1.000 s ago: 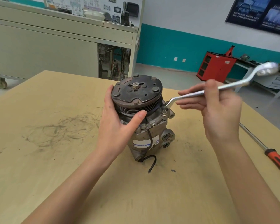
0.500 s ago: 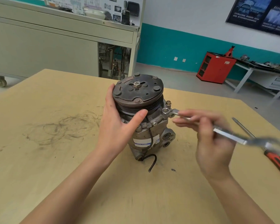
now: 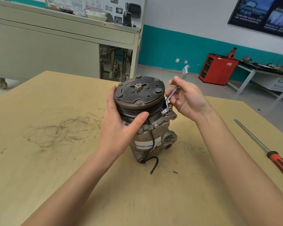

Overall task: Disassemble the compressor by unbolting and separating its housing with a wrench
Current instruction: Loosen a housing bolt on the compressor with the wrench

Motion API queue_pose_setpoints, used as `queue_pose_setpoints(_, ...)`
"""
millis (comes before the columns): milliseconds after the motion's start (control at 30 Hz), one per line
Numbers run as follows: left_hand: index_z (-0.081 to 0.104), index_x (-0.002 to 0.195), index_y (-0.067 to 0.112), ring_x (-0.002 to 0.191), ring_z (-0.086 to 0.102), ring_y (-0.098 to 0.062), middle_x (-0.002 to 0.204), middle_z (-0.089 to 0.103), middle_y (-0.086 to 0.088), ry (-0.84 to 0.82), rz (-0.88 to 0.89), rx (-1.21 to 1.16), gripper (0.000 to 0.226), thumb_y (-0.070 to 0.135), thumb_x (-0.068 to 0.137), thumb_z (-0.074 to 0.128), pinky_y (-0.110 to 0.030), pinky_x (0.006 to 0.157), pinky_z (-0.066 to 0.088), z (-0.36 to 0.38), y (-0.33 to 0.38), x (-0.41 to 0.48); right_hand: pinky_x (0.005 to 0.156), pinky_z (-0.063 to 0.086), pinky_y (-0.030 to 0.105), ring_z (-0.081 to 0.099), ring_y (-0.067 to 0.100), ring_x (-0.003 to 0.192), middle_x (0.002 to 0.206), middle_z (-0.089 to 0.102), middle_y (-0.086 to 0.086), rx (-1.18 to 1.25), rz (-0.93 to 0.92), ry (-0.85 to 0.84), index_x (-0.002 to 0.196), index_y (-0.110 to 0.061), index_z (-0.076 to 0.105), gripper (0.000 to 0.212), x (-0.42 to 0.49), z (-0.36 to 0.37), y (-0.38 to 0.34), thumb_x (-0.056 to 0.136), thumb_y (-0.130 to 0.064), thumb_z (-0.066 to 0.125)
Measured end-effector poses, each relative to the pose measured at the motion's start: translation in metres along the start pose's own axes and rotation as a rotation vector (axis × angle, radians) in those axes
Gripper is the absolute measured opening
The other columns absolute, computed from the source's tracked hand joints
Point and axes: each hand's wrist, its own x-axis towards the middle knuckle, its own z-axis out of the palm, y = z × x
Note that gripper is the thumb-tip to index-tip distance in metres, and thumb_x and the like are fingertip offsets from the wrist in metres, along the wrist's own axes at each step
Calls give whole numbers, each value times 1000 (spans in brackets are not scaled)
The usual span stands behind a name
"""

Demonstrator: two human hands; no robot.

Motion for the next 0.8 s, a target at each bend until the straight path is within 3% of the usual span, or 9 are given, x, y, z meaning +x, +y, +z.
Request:
queue_pose_setpoints(167,12,151,29,133,40,-6,147,40,9,2,3,-7,104,68,66,59,-37,113,35,0,0,0,51,53,21,69,23,59,75,72,12,-251,-430,216,82,-11,59,35,-56,5,-1,101,-31,38)
queue_pose_setpoints(333,11,151,31,133,40,-7,147,40,8,8,5,-5,104,68,67,59,-37,113,34,1,-2,0,69,57,33,72,22,81,93,72,4,-637,-827,155,89,-18,61,24,-107,22,22,98,-36,48)
queue_pose_setpoints(400,11,151,30,133,40,-6,147,41,8,11,13,3,103,68,67,58,-34,113,34,1,-2,-1,75,57,36,70,22,92,100,70,10,-912,-968,130,93,-11,65,28,-117,23,36,99,-32,48)
queue_pose_setpoints(500,13,151,28,133,40,-5,147,41,8,15,20,9,103,68,67,58,-31,112,34,1,-2,-1,82,55,26,68,19,97,103,69,16,-1165,-1119,150,88,7,67,40,-123,19,50,100,-25,48)
queue_pose_setpoints(567,12,151,28,133,40,-6,147,41,8,16,20,8,104,68,67,58,-33,113,34,1,-2,-1,81,56,29,68,20,97,102,69,13,-1034,-1101,147,90,-1,65,30,-121,19,52,101,-23,46)
queue_pose_setpoints(633,12,151,29,133,40,-7,147,40,7,13,18,7,104,69,67,58,-36,113,34,1,-2,-1,75,57,33,70,23,89,99,70,4,-716,-970,105,93,-11,59,20,-112,16,49,101,-16,42)
queue_pose_setpoints(733,12,151,30,133,40,-8,147,40,7,11,13,9,104,69,67,58,-39,113,35,1,-1,0,62,55,29,69,25,67,84,70,5,-253,-669,38,88,-10,43,16,-85,-1,27,98,-9,30)
queue_pose_setpoints(800,11,151,30,134,40,-8,148,39,7,8,14,4,104,69,67,58,-39,113,35,0,-1,0,54,51,25,64,23,56,73,69,8,-86,-411,-31,88,-9,39,18,-59,-10,7,98,-6,24)
